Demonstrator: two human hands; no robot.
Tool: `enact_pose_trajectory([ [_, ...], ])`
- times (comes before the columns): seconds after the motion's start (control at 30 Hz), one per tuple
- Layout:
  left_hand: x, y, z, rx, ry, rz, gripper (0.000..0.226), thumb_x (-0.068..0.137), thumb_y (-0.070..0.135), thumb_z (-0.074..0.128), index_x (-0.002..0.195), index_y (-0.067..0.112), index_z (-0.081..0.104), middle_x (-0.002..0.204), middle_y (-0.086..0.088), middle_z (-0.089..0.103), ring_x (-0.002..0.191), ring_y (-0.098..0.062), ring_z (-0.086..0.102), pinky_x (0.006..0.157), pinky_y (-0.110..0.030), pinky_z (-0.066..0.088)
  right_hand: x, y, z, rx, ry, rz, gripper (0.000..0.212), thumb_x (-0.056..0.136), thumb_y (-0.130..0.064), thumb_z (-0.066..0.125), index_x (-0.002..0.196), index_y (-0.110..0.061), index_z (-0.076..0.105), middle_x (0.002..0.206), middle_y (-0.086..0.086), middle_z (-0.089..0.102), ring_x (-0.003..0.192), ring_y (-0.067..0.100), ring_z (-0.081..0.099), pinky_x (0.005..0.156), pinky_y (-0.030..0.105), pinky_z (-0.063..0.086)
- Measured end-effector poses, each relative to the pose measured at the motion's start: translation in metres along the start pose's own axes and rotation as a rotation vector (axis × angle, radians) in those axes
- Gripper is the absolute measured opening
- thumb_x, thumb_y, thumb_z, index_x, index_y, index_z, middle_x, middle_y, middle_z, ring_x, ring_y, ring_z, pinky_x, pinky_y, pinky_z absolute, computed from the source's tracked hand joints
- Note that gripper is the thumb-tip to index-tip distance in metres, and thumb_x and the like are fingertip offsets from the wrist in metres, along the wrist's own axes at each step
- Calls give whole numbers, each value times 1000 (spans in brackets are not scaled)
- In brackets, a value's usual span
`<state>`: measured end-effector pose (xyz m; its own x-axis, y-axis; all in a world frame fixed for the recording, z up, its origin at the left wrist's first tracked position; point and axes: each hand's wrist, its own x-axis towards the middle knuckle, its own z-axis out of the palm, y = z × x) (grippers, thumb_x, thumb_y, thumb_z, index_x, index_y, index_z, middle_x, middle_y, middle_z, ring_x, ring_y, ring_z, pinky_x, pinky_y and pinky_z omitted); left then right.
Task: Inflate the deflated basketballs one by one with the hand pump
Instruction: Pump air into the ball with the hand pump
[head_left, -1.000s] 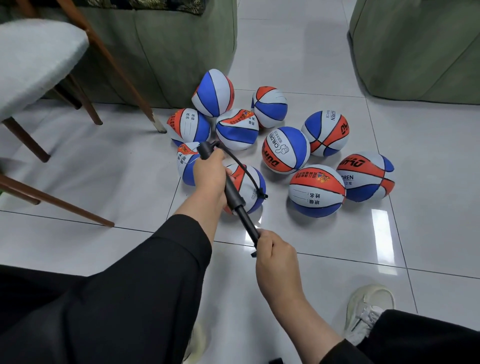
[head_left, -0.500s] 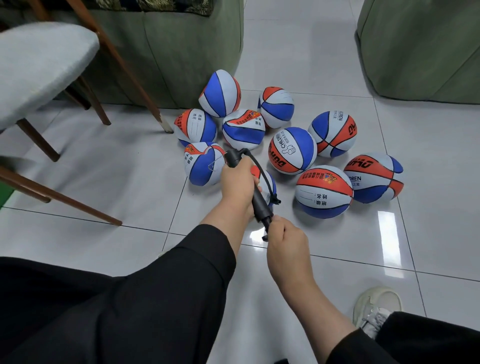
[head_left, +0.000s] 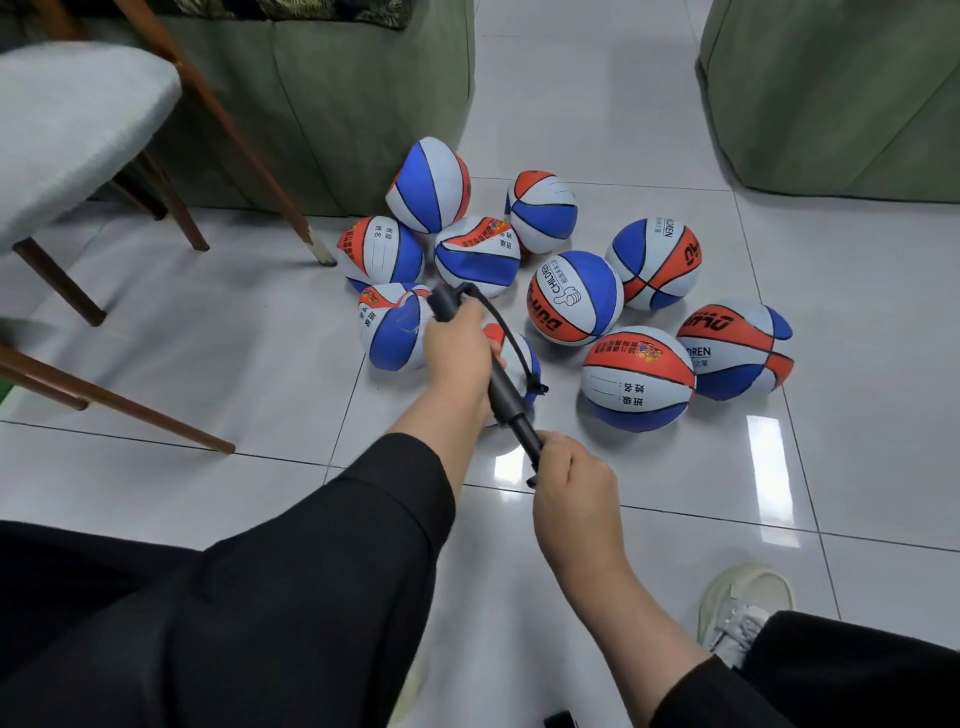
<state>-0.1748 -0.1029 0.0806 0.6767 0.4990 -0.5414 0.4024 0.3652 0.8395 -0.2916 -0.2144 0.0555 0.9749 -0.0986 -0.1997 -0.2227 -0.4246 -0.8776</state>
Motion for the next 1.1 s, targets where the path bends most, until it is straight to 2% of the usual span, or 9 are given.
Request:
enact_pose_trajectory([
  [0.07,-7,-11,4,-19,-5,-18,10,96,22,57,101,13,56,66,-5,53,49,-16,48,43,-21,47,4,-3,0,-32,-10,-11,34,85,-28,25,74,-8,51,65,6,53,74,37,51,66,50,44],
  [0.17,-9,-20,4,-29,-2,-20,10,96,23,58,101,15,56,63,-4,54,45,-15,48,44,-21,47,5,-4,0,-13,12,43,36,98,-21,32,63,-19,40,61,0,54,65,24,47,61,42,38],
  [0.4,8,1,-5,48,-16,24,19,95,23,60,108,10,57,53,-1,51,43,-15,48,43,-21,46,-10,2,6,30,-40,38,34,89,-32,32,72,-7,48,68,9,59,64,19,50,59,45,42],
  [0.57,30,19,-23,2,22,32,28,92,27,62,117,13,60,56,1,53,49,-14,49,51,-26,47,-28,13,4,10,-125,61,37,100,-24,34,87,-21,68,69,1,64,72,3,60,63,34,46],
  [0.7,19,7,-16,-3,9,13,20,93,26,60,109,13,57,55,1,52,48,-15,49,53,-27,48,-15,7,6,33,-48,44,45,86,-34,27,86,-12,67,67,6,60,71,14,60,63,38,48],
  [0.8,7,-5,-8,-1,-28,16,16,95,23,58,105,11,55,56,-1,51,46,-16,47,49,-25,46,-5,1,9,3,-5,-4,35,83,-29,26,73,-7,52,64,10,54,72,32,52,64,47,44],
  [0.9,-8,-15,1,-14,-39,21,9,97,21,57,100,13,54,60,-4,48,43,-14,45,43,-22,44,4,-3,7,9,19,16,29,83,-31,27,66,-11,41,61,5,52,70,33,48,62,46,38],
  [1.0,-11,-19,3,-13,-19,17,6,96,21,56,96,15,55,62,-5,50,43,-14,45,44,-22,46,7,-1,7,12,13,33,31,83,-33,26,67,-12,40,61,5,55,73,34,53,63,46,42],
  [1.1,-5,-14,1,9,-27,11,11,96,21,58,101,11,55,59,-4,52,43,-16,48,48,-24,48,6,-1,10,27,-29,40,30,85,-35,28,64,-21,43,62,-8,59,74,25,60,64,41,45],
])
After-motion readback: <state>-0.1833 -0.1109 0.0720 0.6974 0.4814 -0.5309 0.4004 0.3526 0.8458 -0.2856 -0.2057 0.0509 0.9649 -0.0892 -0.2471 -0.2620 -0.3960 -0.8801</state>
